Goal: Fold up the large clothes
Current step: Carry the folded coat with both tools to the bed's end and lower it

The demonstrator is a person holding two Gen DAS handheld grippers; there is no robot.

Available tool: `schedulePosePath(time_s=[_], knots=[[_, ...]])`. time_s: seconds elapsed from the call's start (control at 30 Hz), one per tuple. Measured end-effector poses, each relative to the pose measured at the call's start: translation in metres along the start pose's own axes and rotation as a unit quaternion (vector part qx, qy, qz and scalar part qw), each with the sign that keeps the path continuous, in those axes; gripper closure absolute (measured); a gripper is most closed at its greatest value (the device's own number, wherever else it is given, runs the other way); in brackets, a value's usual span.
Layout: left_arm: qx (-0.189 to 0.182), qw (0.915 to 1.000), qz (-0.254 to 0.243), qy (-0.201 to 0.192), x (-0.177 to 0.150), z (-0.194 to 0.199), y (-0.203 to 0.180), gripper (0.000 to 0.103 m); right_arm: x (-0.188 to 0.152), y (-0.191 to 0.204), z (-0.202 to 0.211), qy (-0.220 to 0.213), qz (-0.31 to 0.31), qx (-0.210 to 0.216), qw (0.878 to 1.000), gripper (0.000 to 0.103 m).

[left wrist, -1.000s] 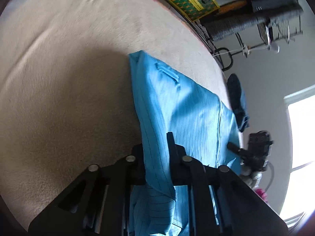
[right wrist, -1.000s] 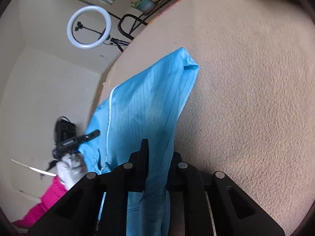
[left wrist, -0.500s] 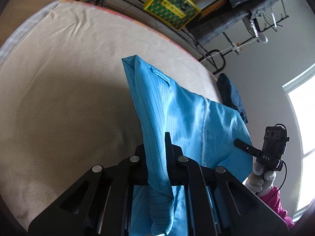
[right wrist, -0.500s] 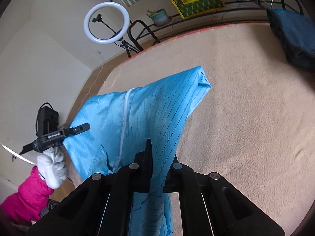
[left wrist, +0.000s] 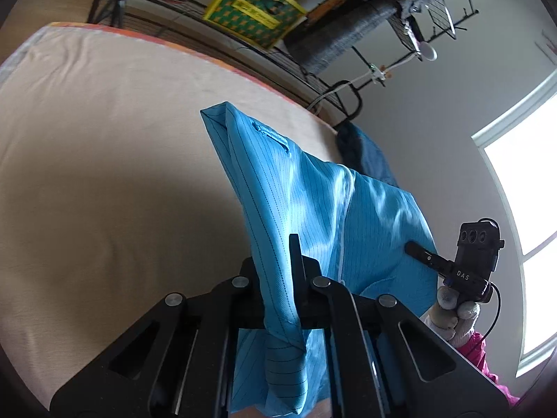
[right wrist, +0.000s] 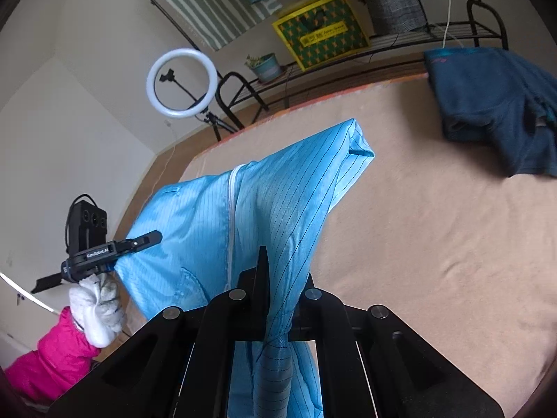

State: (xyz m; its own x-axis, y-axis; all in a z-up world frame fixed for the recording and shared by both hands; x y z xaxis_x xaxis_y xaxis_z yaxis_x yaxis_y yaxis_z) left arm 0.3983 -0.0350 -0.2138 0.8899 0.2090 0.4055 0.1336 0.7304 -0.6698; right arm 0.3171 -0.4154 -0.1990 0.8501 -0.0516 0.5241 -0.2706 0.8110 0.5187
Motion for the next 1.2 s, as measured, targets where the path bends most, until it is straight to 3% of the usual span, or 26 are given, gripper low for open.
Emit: schedulePosePath(time_s=[0.53,0.93,1.2], knots=[[-0.063,0.9952,-0.069,0.029,0.035,-0.122,-0.153,0.099,0.047,-0.103,0.104,-0.054,-0.009,-0.085,0.995,0.100],[-0.102,0.9890,-0.105,0.022,0.104,-0.231,-0.252,0.100,0.131,-0.185,0.163,-0.104,-0.002,-0.154,0.983,0.100],[-0.119,0.9864,-0.114,0.000,0.159,-0.304,-0.290,0.100,0.195,-0.244,0.175,-0.136,0.016,-0.195,0.971,0.100]])
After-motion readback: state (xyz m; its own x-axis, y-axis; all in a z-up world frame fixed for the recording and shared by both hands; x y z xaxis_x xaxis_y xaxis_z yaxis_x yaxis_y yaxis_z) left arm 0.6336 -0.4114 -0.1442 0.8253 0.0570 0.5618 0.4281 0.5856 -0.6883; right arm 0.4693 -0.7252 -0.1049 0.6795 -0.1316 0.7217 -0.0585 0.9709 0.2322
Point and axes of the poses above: each gripper's, at about its wrist camera, not at the fingertips, and z roughly against the way its jaws point, y to its left, x to its top, the point moved 6 cm from there along -z, roughly the way its jaws point, and after that the axes turned 1 degree about y, right-handed, at the moved point
